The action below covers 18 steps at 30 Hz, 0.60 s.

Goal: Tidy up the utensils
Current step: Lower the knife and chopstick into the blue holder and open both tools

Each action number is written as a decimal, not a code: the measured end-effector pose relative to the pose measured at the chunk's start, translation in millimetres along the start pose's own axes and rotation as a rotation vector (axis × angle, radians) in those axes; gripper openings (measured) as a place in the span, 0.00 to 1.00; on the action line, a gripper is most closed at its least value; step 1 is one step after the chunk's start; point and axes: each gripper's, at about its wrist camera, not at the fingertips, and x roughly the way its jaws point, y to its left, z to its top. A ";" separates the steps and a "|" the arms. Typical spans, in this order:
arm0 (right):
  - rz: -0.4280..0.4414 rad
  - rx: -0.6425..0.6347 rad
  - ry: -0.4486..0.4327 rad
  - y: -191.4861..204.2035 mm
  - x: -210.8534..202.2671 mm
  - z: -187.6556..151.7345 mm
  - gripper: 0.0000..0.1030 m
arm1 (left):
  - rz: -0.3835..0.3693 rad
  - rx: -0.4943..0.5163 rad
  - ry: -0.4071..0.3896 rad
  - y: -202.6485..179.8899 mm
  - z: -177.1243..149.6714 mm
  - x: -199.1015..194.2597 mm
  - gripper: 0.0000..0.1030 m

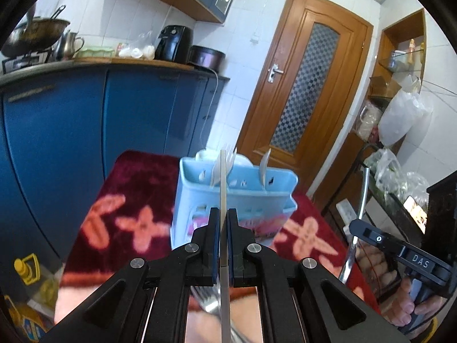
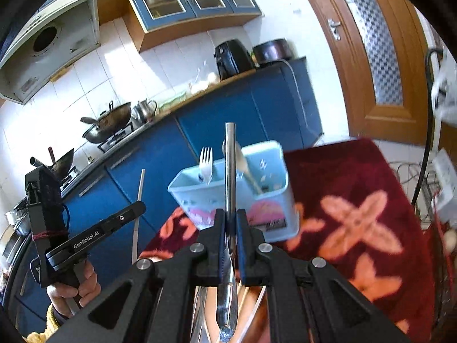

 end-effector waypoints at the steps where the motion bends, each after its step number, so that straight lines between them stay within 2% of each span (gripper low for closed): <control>1: -0.007 -0.007 -0.011 -0.4 0.4 4.8 0.09 | 0.003 0.001 -0.007 -1.2 3.5 0.8 0.04; 11: -0.075 -0.074 -0.097 -4.8 22.2 55.3 0.09 | 0.019 0.025 -0.120 -13.9 63.2 24.2 0.04; 18: -0.120 -0.130 -0.162 -5.1 43.5 86.0 0.09 | 0.028 0.046 -0.184 -16.2 92.5 46.5 0.04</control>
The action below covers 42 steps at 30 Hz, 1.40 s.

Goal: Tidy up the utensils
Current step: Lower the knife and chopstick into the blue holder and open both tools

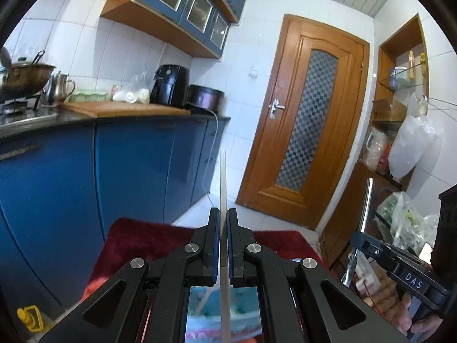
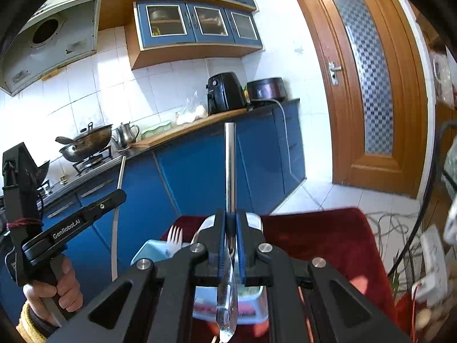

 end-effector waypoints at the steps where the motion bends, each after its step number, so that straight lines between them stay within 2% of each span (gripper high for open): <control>1: -0.009 -0.008 -0.012 0.7 3.5 3.2 0.09 | 0.001 -0.001 -0.007 0.4 1.8 4.3 0.04; 9: -0.047 -0.032 -0.087 -1.5 31.4 16.0 0.09 | 0.060 0.037 -0.088 2.6 4.2 30.2 0.04; 16: -0.074 -0.088 -0.091 4.8 53.5 0.2 0.09 | 0.135 0.049 -0.130 8.9 -9.2 46.5 0.04; 20: -0.087 -0.127 -0.089 8.3 61.5 -10.9 0.09 | 0.140 0.062 -0.121 11.2 -27.7 53.9 0.04; 29: -0.078 -0.127 -0.045 6.6 71.2 -29.7 0.09 | 0.138 0.055 -0.060 16.2 -56.2 65.1 0.04; 42: -0.057 -0.100 0.022 4.4 75.1 -44.6 0.10 | 0.147 0.065 -0.018 8.3 -64.2 59.4 0.04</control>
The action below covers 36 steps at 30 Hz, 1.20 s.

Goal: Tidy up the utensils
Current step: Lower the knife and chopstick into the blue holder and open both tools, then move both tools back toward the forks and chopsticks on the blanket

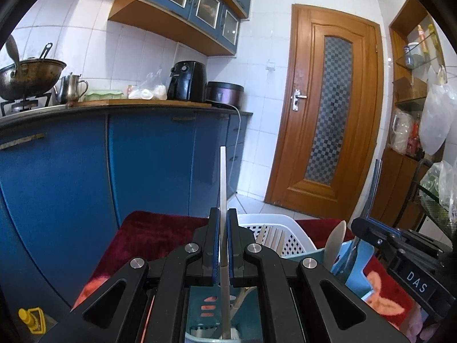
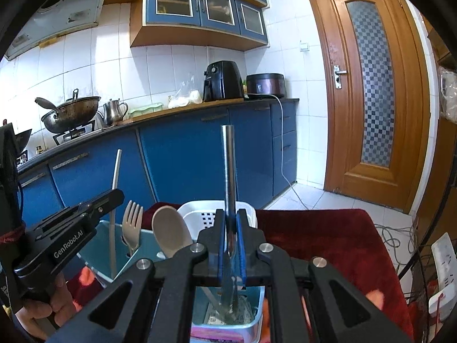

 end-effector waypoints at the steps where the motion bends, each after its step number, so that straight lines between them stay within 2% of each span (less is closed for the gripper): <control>1: 0.004 0.004 0.004 0.1 -0.3 -0.9 0.11 | -0.001 -0.003 0.006 0.3 -0.5 -0.7 0.04; 5: 0.011 0.017 0.007 0.1 -4.0 -2.1 0.12 | -0.005 -0.011 0.034 1.3 -0.5 -2.0 0.06; 10: 0.019 0.027 0.001 4.3 -10.5 -0.2 0.25 | -0.002 -0.012 0.055 2.0 -0.8 -6.6 0.11; 12: 0.022 0.030 -0.003 5.7 -13.5 -0.3 0.27 | -0.001 -0.004 0.061 1.2 -0.8 -9.7 0.15; 17: 0.020 0.039 -0.020 7.8 -25.6 2.8 0.33 | 0.000 0.014 0.052 -3.0 0.3 -24.6 0.35; 26: 0.023 0.060 -0.056 14.0 -59.4 5.5 0.35 | -0.017 0.025 0.050 -5.3 3.7 -59.0 0.37; 36: 0.024 0.096 -0.021 19.8 -100.2 -11.5 0.35 | -0.026 -0.017 0.107 6.9 -10.5 -94.5 0.37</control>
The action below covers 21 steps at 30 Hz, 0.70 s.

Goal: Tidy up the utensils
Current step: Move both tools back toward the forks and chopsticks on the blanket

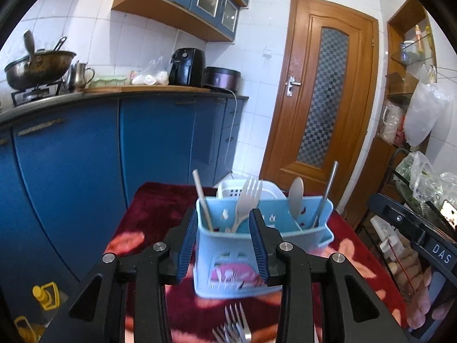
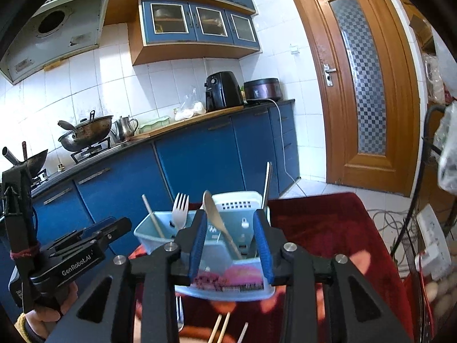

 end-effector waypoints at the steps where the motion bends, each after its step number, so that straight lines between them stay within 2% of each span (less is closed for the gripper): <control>1: 0.000 0.006 0.007 -0.1 -3.0 -2.1 0.35 | 0.002 -0.002 0.004 1.4 -2.1 -2.8 0.37; 11: -0.011 0.054 0.074 -5.2 -26.2 -31.4 0.35 | 0.013 -0.034 0.050 16.1 -28.7 -25.4 0.37; 21: -0.026 0.110 0.161 -10.4 -27.8 -66.0 0.36 | 0.007 -0.054 0.134 24.2 -60.4 -25.8 0.37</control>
